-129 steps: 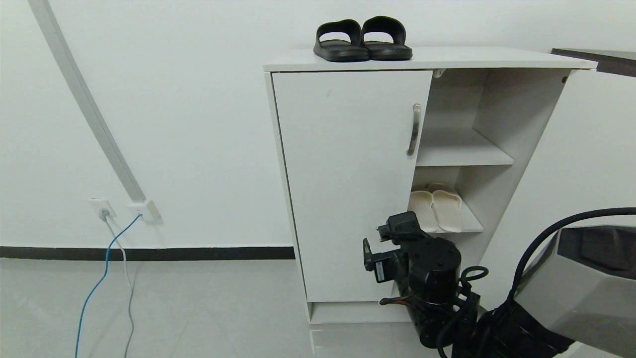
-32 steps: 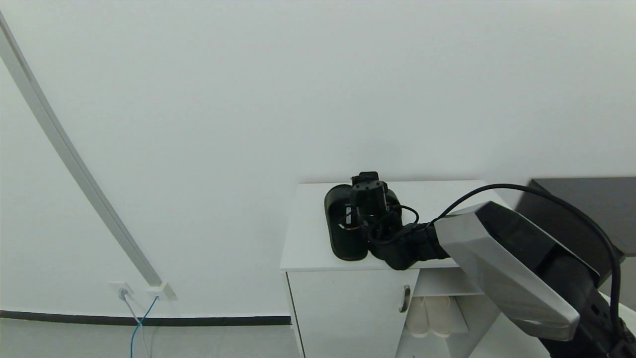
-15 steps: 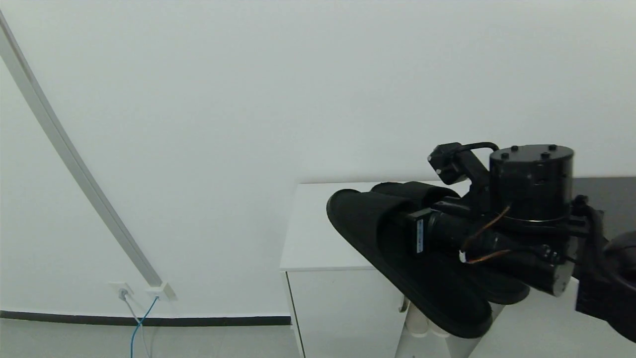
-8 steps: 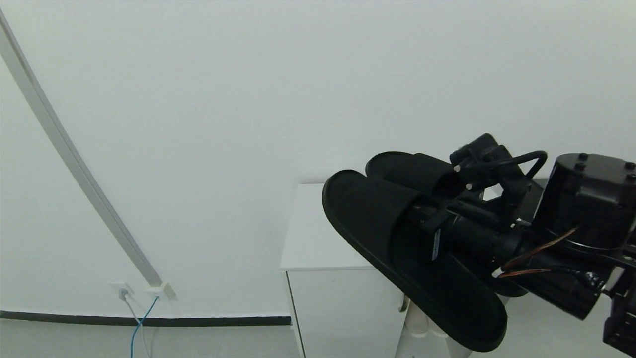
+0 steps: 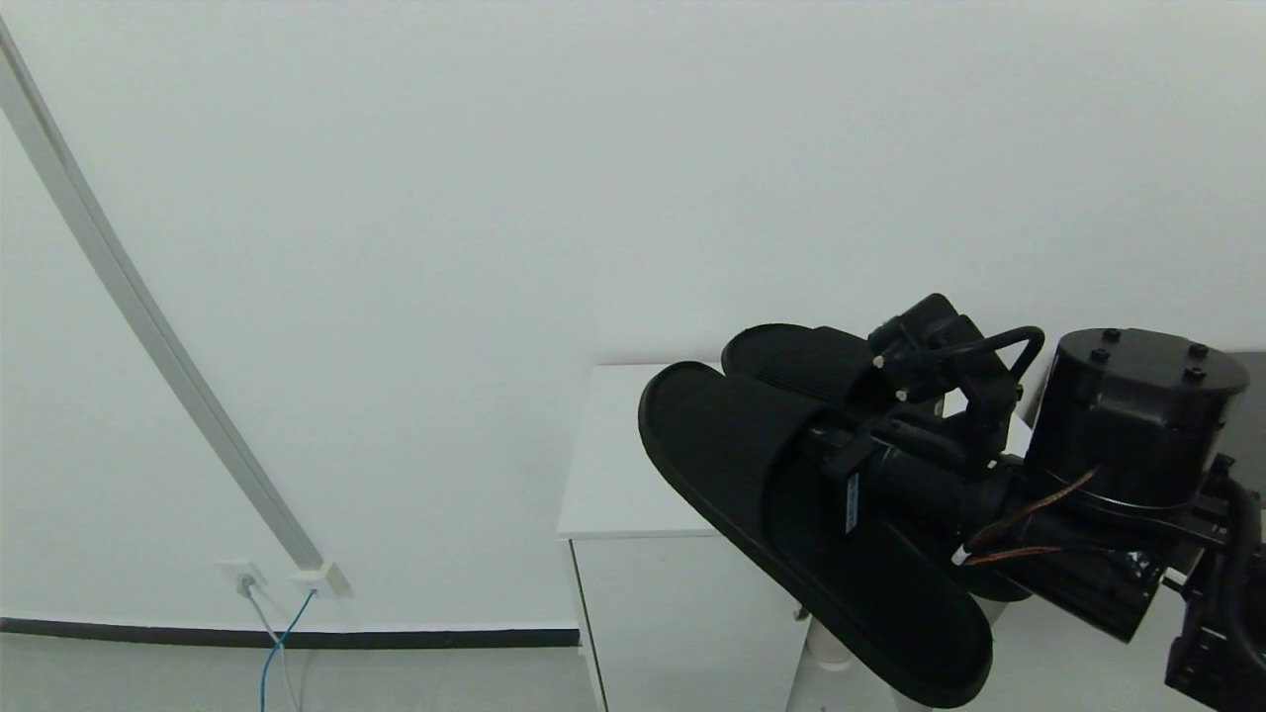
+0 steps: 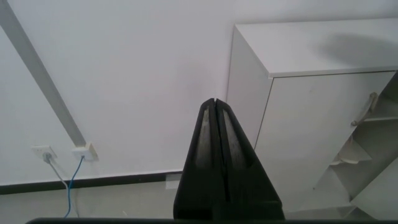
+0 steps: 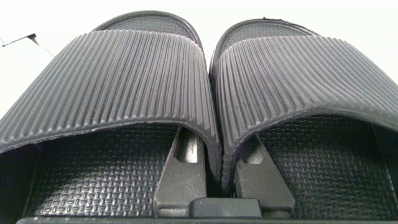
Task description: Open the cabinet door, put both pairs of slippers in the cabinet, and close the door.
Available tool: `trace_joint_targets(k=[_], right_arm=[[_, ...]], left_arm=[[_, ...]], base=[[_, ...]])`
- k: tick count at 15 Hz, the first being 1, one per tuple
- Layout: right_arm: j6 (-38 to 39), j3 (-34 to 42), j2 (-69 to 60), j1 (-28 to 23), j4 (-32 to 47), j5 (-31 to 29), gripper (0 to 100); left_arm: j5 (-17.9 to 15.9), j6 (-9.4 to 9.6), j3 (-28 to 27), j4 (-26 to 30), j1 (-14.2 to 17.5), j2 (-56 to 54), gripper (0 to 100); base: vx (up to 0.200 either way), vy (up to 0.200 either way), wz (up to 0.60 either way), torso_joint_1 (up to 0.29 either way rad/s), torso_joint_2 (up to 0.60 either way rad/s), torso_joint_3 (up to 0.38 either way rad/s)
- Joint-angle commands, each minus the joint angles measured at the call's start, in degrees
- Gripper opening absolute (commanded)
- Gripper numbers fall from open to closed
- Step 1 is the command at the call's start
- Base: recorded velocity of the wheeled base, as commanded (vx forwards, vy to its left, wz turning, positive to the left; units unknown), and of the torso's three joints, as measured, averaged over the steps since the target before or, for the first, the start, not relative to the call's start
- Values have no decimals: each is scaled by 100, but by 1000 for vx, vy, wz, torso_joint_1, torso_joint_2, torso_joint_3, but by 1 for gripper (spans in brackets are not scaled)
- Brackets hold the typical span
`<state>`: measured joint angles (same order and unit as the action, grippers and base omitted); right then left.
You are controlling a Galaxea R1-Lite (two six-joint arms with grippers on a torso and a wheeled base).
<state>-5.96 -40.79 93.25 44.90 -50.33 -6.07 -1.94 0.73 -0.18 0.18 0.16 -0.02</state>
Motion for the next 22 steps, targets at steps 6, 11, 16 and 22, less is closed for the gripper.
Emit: trace_joint_targets(k=[6,11,16,22], right_arm=[[-2,80,53,1,-3,-8,0],[7,300,1,10,-11,-35,0],[-2,361,1,81,-11,-35,0],[-2,379,1,168,-11,-52,0]], left_arm=[[0,6,1,-1,2,2,0],[0,6,1,-1,2,2,0],[0,6,1,-1,2,2,0],[0,6,1,-1,2,2,0]], base=[[-200,0,0,2,2,2],[-40,0,0,0,1,0],[0,0,0,0,0,0],[0,-33,0,0,0,0]])
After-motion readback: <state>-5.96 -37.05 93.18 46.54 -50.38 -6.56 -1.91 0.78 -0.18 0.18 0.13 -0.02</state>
